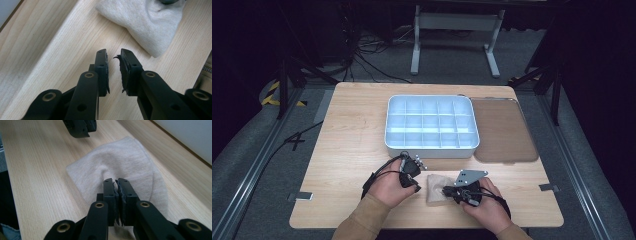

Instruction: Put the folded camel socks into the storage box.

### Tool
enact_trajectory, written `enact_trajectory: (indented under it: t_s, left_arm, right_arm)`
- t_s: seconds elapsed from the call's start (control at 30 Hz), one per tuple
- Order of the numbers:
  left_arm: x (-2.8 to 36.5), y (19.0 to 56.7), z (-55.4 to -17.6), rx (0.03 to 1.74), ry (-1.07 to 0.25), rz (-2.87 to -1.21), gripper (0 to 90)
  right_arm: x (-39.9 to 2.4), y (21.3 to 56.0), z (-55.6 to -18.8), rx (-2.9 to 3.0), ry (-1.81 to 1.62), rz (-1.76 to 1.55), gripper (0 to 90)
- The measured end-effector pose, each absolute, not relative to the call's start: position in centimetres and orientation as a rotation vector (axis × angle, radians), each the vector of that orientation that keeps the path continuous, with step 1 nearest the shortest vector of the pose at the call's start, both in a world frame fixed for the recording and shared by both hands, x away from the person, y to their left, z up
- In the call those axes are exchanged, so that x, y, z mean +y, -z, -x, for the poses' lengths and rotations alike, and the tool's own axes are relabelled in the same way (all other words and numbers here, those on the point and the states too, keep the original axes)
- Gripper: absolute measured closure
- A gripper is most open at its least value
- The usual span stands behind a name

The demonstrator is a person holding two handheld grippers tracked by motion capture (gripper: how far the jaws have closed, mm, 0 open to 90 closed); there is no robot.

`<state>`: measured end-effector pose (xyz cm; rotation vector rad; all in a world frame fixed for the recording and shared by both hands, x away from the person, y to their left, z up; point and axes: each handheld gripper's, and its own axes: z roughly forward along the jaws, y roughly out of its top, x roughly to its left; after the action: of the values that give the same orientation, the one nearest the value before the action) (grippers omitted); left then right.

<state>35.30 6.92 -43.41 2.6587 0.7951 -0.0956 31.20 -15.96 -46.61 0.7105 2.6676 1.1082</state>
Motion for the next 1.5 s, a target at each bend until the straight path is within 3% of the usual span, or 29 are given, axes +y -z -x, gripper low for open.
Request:
enact_trajectory:
  t_s: [0.7, 1.27, 1.5]
  left_arm:
    - [4.1, 44.3, -35.3, 0.686, 0.062, -2.682, 80.7]
    - [2.1, 42.2, -33.9, 0.428, 0.006, -2.567, 79.3]
    - [2.1, 42.4, -33.8, 0.464, 0.011, -2.571, 79.2]
  right_arm:
    - [-16.7, 47.2, -31.0, 2.648, -1.173, -0.701, 86.8]
    - [-16.5, 47.1, -30.8, 2.645, -1.159, -0.693, 85.2]
    - [-16.4, 46.9, -30.7, 2.637, -1.179, -0.660, 83.1]
